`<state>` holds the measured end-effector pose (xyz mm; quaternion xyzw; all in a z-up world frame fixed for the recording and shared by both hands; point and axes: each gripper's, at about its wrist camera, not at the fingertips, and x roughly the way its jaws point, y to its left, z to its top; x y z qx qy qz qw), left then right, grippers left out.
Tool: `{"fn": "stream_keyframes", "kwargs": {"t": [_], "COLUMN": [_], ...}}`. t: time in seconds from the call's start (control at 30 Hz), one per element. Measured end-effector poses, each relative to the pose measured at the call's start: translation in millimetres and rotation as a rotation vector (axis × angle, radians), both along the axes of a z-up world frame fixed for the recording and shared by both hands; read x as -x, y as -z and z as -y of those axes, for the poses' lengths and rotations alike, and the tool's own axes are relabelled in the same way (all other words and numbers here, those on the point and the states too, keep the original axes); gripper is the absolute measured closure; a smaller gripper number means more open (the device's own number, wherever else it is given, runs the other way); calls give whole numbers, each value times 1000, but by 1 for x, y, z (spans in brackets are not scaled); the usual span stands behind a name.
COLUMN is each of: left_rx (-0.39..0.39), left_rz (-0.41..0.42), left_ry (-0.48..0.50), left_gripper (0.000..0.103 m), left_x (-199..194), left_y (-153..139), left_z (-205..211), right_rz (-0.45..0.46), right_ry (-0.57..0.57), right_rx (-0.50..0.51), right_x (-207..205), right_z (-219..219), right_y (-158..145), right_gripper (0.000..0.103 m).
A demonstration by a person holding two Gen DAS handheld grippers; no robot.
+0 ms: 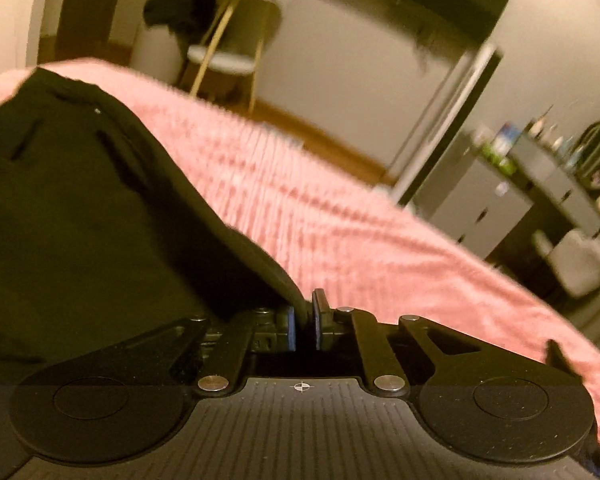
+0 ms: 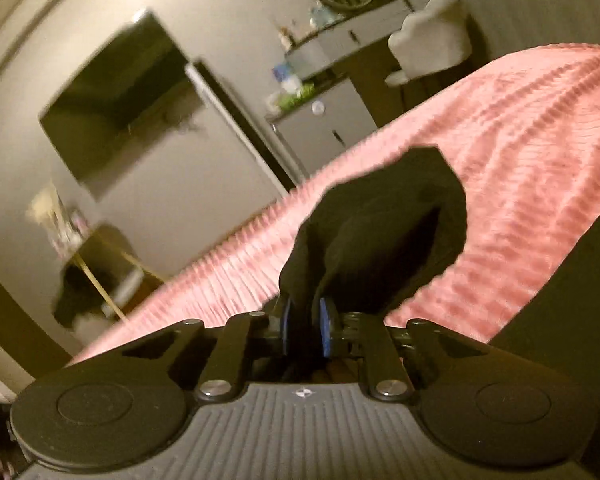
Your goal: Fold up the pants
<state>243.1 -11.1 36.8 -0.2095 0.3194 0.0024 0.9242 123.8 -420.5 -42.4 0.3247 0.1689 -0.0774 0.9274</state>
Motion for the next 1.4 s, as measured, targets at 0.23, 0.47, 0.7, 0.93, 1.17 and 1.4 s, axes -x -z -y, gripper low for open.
{"fn": "stream_keyframes", "kwargs": {"t": [0.23, 0.47, 0.7, 0.93, 1.17, 1.4], "left_rx": [-88, -271, -68, 66, 223, 200], "left_rz": [186, 76, -48, -101, -105, -79], "left_ry": [-53, 1, -413, -566, -588, -567], "left_gripper": [92, 62, 14, 5, 19, 70], "left_x": [154, 216, 216, 211, 213, 206], "left_y": [-25, 4, 2, 15, 39, 39], "left_z": [24, 31, -64, -138, -162, -171], "right_rz": [26, -54, -93, -196, -287, -305], "right_ry": [108, 291, 102, -49, 28, 50], "right_rx": [4, 111, 276, 539, 804, 718], "right_x": [43, 64, 40, 7, -13, -24], "right_z": [3, -7, -20, -58, -74, -56], "right_y": [-26, -33, -25, -5, 7, 16], "right_gripper": [89, 73, 45, 45, 49, 95]}}
